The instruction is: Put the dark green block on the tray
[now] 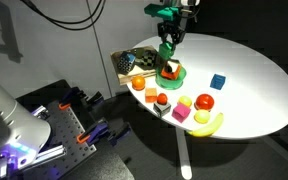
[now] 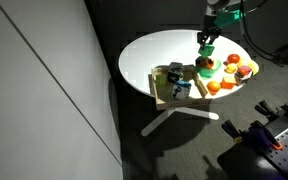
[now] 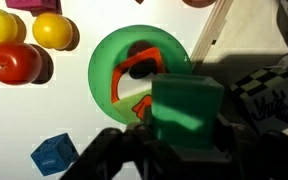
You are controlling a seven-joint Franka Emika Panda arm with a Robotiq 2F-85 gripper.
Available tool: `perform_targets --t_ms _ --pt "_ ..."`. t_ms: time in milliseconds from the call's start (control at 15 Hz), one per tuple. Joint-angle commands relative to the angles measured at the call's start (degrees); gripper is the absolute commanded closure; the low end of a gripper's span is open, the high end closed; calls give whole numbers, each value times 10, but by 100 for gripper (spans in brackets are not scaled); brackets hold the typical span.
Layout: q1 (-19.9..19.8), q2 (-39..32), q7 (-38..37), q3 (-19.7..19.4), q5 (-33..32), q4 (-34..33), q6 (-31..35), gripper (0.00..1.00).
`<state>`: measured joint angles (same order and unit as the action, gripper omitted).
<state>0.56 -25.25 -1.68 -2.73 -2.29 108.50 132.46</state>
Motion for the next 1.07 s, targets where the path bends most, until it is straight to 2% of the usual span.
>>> perform_targets --t_ms 0,533,1000 --pt "21 17 -33 -3 -34 28 -21 69" --pt "61 14 -41 11 -77 83 6 69" --pt "74 13 -20 40 -68 112 57 69"
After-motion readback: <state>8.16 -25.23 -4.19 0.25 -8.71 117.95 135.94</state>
